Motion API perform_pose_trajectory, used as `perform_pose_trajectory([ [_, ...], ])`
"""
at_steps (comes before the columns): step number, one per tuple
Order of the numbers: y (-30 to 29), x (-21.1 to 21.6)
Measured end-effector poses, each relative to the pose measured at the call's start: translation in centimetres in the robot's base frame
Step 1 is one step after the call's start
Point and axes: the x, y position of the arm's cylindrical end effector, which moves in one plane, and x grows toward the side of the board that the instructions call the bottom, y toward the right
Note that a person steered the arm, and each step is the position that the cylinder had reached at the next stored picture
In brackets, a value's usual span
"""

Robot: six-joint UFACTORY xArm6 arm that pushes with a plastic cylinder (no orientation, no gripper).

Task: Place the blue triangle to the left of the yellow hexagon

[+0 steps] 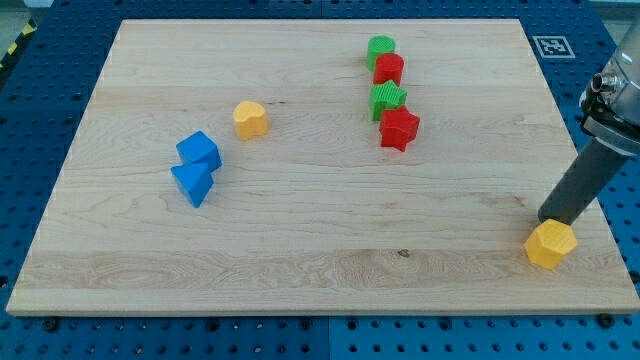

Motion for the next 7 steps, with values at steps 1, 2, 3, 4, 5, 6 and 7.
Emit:
perform_pose_trajectory([
  [1,-1.9,-0.6],
  [2,-7.5,-0.4],
  [3,-15.6,2.6],
  [4,-24.5,4.8],
  [5,-33.9,4.7],
  [6,-42.3,2.8],
  [7,-42.4,-3.1],
])
